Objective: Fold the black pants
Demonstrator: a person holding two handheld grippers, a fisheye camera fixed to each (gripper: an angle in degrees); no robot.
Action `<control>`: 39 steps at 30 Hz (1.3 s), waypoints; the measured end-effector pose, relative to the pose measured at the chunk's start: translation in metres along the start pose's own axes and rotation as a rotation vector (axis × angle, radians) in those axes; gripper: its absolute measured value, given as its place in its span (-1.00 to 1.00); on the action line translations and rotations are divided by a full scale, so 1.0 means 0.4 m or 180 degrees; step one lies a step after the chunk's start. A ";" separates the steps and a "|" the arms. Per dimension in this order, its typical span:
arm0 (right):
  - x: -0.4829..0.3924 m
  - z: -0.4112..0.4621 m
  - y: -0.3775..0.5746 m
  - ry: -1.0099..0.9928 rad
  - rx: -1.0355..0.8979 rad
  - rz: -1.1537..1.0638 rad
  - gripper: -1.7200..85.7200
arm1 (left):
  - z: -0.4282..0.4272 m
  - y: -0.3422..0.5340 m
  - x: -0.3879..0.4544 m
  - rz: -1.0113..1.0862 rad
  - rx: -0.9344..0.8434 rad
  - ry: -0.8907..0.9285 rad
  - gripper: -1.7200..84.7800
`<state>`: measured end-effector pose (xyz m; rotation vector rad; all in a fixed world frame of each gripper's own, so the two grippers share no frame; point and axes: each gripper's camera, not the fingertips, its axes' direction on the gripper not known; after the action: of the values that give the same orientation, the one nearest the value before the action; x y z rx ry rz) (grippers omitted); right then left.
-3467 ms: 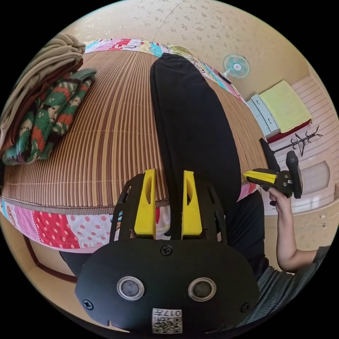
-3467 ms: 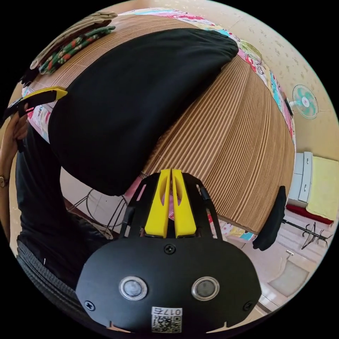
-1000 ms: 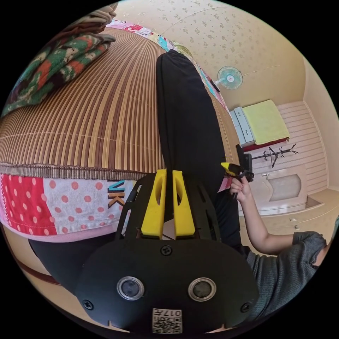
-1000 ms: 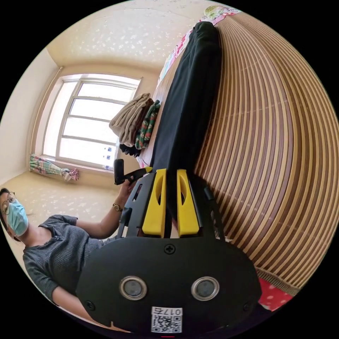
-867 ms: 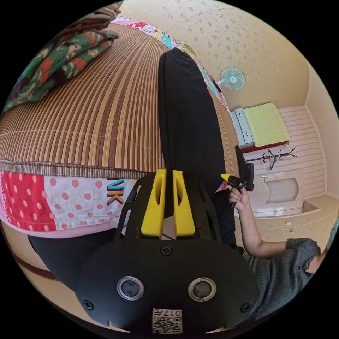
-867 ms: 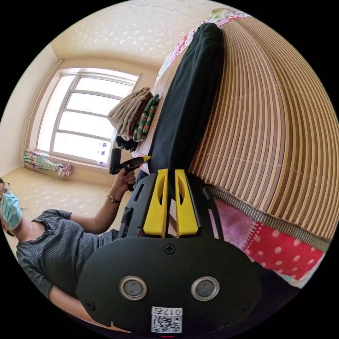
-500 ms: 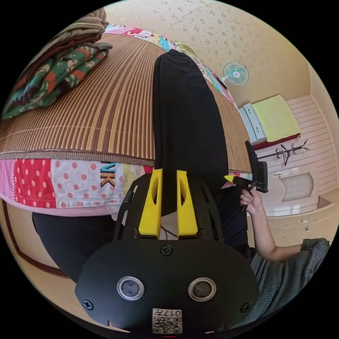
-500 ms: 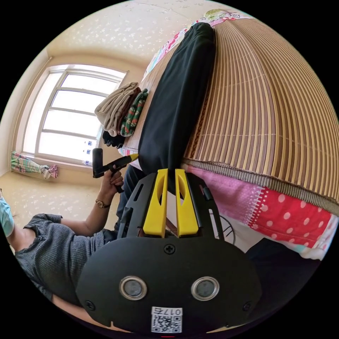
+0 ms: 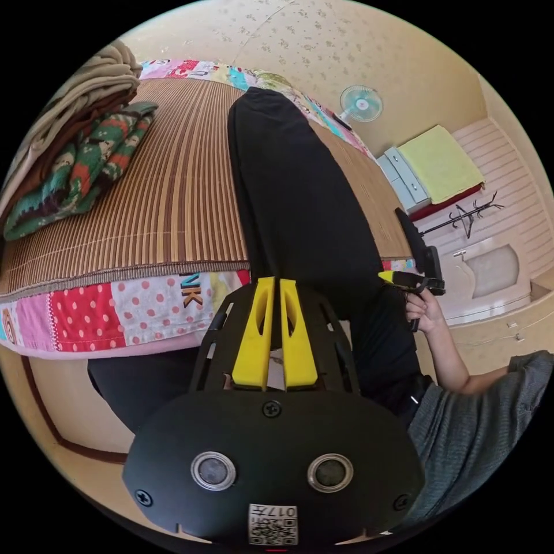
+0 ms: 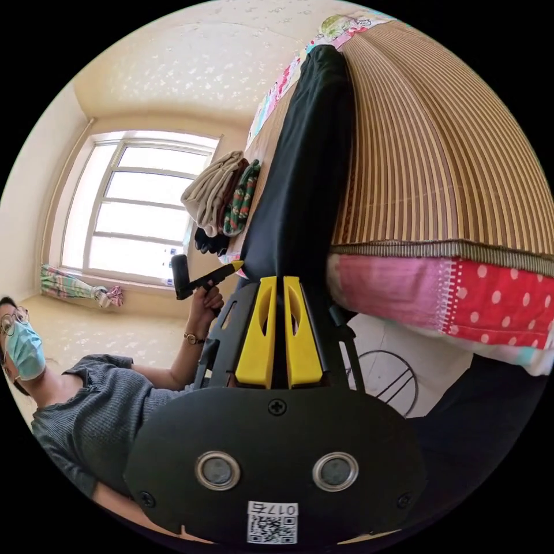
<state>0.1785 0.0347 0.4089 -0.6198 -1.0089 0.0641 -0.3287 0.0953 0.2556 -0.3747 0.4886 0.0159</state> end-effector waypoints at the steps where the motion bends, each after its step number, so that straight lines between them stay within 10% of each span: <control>1: 0.002 0.000 -0.001 0.0040 -0.0024 0.0019 -0.88 | 0.013 0.003 -0.003 -0.0056 -0.0046 -0.0053 -0.94; 8: -0.009 -0.146 -0.071 -0.0059 0.0339 -0.0257 -0.73 | -0.097 -0.050 -0.125 -0.0448 0.0751 0.0475 -0.75; 27: 0.045 -0.191 -0.242 -0.0821 0.0388 -0.0066 -0.88 | -0.063 -0.300 -0.281 -0.0560 0.0087 0.1253 -0.87; 32: -0.043 -0.326 -0.109 -0.1616 0.0591 -0.0636 -0.92 | -0.242 -0.116 -0.277 -0.0152 0.1270 0.2682 -0.90; 39: -0.444 -0.656 0.092 -0.1114 0.1035 -0.2183 -0.95 | -0.598 -0.018 -0.050 0.1090 0.2168 0.2932 -0.93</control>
<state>0.3013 -0.1126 0.1541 0.0603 -1.4688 -0.2726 -0.4545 0.0052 0.0721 0.4134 1.4124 0.0067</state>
